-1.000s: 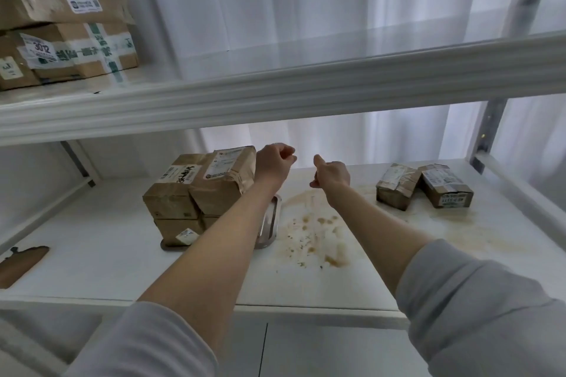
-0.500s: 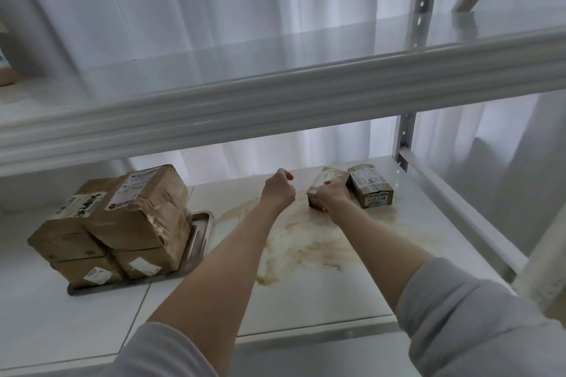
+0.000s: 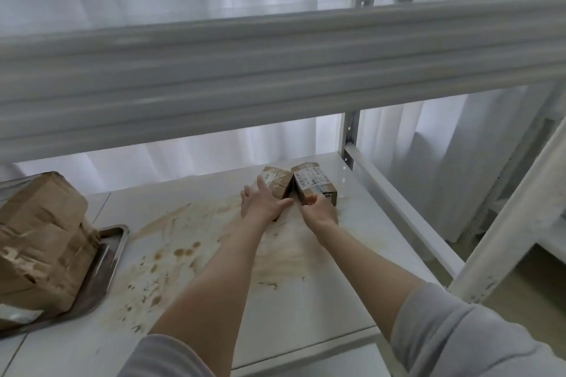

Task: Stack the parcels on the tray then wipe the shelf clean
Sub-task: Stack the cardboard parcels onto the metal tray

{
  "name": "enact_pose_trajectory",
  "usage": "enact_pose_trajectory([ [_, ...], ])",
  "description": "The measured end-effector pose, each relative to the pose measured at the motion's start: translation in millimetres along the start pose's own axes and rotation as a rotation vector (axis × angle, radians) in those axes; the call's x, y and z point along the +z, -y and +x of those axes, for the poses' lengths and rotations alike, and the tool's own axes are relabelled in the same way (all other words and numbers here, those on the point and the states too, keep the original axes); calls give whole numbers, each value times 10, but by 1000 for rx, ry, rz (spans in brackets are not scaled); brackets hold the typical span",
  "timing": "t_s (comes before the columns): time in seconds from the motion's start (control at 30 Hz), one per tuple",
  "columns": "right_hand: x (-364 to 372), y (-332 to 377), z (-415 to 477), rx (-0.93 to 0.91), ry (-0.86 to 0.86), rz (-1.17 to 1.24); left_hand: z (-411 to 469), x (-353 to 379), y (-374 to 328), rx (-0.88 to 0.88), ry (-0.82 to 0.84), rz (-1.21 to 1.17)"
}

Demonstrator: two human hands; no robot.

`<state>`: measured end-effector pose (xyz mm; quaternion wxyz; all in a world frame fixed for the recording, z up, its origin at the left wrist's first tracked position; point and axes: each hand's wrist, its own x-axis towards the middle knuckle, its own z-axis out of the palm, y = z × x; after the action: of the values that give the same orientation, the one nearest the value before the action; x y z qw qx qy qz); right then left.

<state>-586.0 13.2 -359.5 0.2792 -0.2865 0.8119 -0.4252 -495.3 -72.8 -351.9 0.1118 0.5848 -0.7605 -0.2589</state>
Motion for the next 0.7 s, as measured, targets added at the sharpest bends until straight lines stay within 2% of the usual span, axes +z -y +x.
enact_pose_trajectory([
  [0.23, -54, -113, 126, -32, 3, -69, 66, 98, 18, -62, -60, 224],
  [0.4, 52, -82, 88, -40, 38, -40, -68, -13, 162, -118, -10, 76],
  [0.53, 138, -4, -14, -12, 79, 19, -221, -218, 395, -178, 44, 79],
  [0.6, 181, 31, -74, 1, 110, 59, -289, -358, 523, -220, 80, -2],
  [0.7, 238, 80, -147, 49, 150, 149, -384, -543, 619, -242, 154, -367],
])
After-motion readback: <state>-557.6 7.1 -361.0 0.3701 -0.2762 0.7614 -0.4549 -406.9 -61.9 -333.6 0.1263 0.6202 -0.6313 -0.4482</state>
